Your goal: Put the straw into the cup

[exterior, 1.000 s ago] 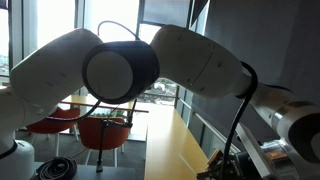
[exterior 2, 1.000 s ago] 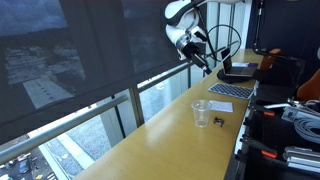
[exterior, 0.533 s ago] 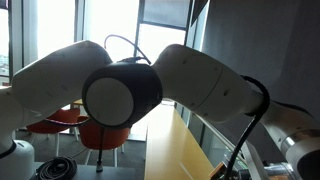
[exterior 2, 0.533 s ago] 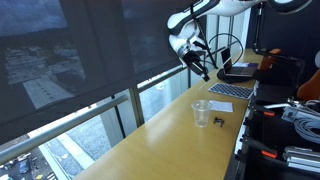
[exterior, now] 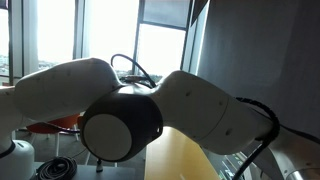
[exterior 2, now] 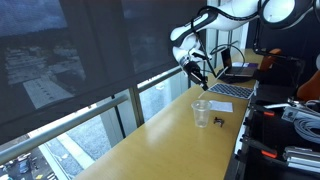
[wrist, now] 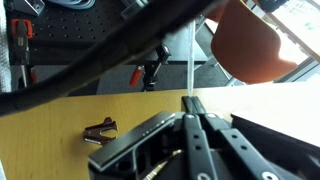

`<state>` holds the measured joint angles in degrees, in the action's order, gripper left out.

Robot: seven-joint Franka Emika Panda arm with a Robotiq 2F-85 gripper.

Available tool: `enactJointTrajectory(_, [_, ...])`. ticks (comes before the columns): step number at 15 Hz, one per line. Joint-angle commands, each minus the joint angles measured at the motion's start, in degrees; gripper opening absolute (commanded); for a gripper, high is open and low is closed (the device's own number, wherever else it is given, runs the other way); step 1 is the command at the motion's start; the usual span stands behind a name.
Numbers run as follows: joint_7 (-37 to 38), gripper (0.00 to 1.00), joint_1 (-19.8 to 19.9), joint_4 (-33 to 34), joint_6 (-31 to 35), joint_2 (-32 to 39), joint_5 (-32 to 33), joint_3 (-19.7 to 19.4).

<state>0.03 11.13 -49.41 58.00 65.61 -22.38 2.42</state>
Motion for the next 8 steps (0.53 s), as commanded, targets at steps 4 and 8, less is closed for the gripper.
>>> enactJointTrajectory(4, [5.6,0.00,1.8,5.5,-2.8,4.3,-4.4,1.3])
enactJointTrajectory(8, [6.7,0.00,1.8,3.5,-2.1,3.7,-5.1,0.9])
